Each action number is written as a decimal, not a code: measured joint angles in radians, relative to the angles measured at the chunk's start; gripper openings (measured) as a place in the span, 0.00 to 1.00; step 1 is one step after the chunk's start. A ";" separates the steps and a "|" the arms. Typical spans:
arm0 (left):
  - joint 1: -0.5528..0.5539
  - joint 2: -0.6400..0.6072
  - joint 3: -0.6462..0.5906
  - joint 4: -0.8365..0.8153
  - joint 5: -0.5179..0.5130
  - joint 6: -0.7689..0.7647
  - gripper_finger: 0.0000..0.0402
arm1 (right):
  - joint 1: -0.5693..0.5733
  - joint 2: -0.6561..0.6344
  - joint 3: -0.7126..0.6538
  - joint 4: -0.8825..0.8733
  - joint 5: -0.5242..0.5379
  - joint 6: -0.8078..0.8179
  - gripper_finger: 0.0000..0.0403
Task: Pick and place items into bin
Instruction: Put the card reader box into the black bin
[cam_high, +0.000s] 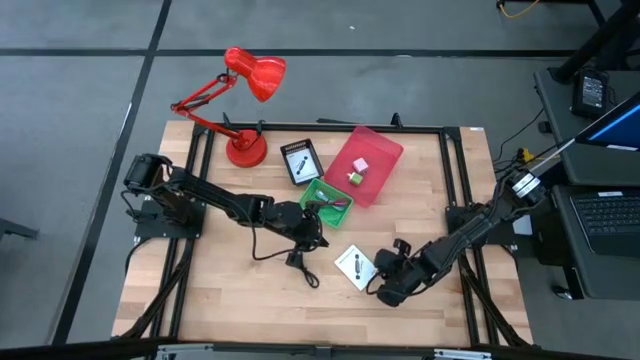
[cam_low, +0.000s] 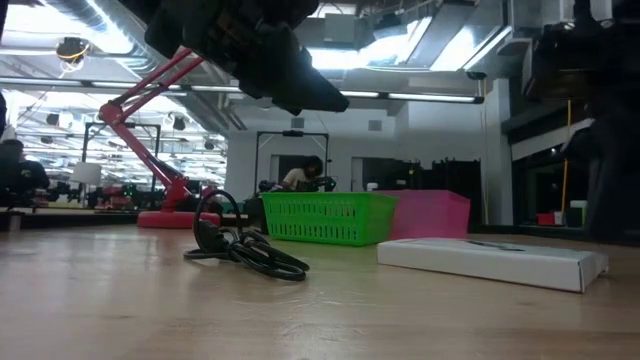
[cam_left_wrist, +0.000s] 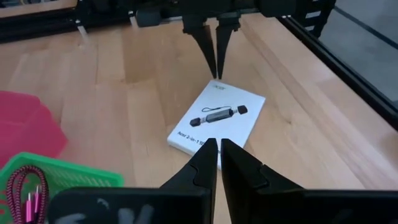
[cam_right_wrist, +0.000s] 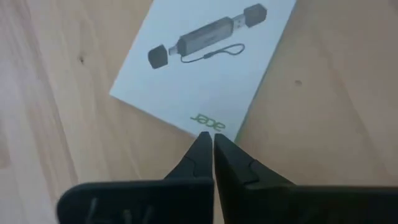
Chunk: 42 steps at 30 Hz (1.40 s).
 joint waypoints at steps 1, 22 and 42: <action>0.000 0.000 0.000 -0.002 0.000 0.000 0.04 | -0.003 -0.001 0.002 0.001 0.000 -0.009 0.00; 0.000 0.000 0.000 -0.008 0.000 0.000 0.04 | -0.028 0.018 0.003 -0.013 -0.027 -0.014 0.00; 0.000 0.000 0.000 -0.007 0.000 -0.117 0.06 | -0.027 0.018 -0.053 0.029 -0.022 0.042 0.00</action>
